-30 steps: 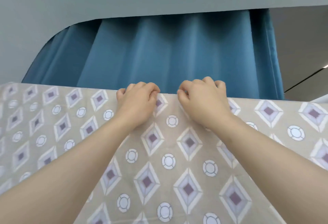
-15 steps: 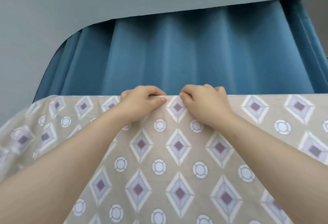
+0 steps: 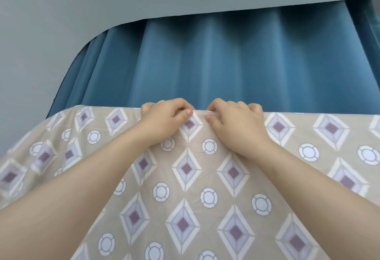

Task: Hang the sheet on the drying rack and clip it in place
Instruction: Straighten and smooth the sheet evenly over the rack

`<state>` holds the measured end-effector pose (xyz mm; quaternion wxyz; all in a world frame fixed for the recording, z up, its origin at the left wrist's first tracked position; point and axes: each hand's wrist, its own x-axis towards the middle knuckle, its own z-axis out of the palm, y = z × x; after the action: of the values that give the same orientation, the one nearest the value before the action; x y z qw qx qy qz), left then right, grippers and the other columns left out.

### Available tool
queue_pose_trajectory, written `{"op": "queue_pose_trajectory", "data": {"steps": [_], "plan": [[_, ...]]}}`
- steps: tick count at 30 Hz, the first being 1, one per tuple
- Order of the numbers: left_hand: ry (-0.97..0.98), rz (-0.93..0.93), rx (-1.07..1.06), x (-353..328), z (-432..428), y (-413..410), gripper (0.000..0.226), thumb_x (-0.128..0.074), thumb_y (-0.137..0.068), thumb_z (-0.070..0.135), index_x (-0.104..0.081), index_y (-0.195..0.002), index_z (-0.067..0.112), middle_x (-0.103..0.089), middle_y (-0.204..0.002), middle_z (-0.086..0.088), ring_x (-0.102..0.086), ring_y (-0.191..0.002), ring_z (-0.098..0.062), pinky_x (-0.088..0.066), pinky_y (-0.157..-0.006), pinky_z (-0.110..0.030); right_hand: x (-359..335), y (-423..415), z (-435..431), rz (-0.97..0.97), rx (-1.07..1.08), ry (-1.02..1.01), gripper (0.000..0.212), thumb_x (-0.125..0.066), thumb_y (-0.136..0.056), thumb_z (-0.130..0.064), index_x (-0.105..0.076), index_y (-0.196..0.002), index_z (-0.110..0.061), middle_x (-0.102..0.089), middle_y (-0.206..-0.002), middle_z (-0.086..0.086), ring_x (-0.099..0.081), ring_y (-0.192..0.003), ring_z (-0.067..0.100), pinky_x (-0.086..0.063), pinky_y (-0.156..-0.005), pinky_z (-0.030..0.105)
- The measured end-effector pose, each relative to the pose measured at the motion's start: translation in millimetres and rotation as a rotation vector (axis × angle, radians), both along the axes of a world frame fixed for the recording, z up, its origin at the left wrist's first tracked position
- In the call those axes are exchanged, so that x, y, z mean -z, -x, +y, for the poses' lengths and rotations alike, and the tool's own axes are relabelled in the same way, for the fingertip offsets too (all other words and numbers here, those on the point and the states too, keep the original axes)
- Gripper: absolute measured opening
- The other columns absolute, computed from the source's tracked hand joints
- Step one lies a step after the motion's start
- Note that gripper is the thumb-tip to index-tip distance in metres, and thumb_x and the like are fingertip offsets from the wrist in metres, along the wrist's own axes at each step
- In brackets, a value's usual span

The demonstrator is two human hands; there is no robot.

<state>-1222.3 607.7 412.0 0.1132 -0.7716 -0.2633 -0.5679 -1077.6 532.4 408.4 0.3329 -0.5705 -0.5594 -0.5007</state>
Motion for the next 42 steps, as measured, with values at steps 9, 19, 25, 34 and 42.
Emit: {"op": "queue_pose_trajectory", "data": {"steps": [9,19,25,34,42], "plan": [[-0.043,-0.006,-0.009,7,9,18,0.024,-0.042,-0.097,0.028,-0.062,-0.11,0.03,-0.066,-0.106,0.014,-0.055,-0.108,-0.012,-0.033,-0.103,-0.034,7,24,16,0.037,0.046,-0.017,0.033,-0.025,-0.099,-0.026,-0.049,-0.121,-0.028,-0.057,-0.112,0.0,-0.045,-0.108,0.025,-0.024,-0.095,0.039],[-0.004,-0.016,0.032,1,57,102,0.015,-0.044,-0.095,0.039,-0.059,-0.096,0.039,-0.064,-0.098,0.019,-0.054,-0.108,-0.007,-0.024,-0.104,-0.033,6,105,61,0.037,0.053,-0.039,0.031,-0.025,-0.099,-0.023,-0.051,-0.117,-0.023,-0.058,-0.11,0.001,-0.046,-0.104,0.026,-0.025,-0.09,0.039],[-0.074,0.068,0.08,-11,76,138,0.018,-0.048,-0.093,0.037,-0.063,-0.104,0.035,-0.065,-0.103,0.017,-0.055,-0.11,-0.011,-0.031,-0.103,-0.036,2,147,86,0.119,0.171,-0.161,0.033,-0.021,-0.1,-0.033,-0.051,-0.095,-0.019,-0.06,-0.101,0.005,-0.048,-0.101,0.03,-0.024,-0.093,0.04],[0.154,-0.041,0.063,8,129,232,0.028,-0.043,-0.096,0.03,-0.053,-0.122,0.026,-0.058,-0.122,0.006,-0.053,-0.108,-0.018,-0.041,-0.092,-0.03,5,216,121,0.154,0.114,-0.057,0.034,-0.026,-0.097,-0.025,-0.053,-0.118,-0.025,-0.056,-0.117,0.001,-0.04,-0.115,0.027,-0.024,-0.096,0.04],[0.71,0.099,0.413,21,171,290,0.017,-0.059,-0.089,0.032,-0.065,-0.099,0.019,-0.071,-0.087,0.004,-0.064,-0.078,-0.012,-0.05,-0.076,-0.028,5,240,142,0.148,0.109,-0.079,0.031,-0.029,-0.097,-0.026,-0.051,-0.119,-0.026,-0.055,-0.118,0.001,-0.04,-0.115,0.026,-0.023,-0.098,0.04]]}}
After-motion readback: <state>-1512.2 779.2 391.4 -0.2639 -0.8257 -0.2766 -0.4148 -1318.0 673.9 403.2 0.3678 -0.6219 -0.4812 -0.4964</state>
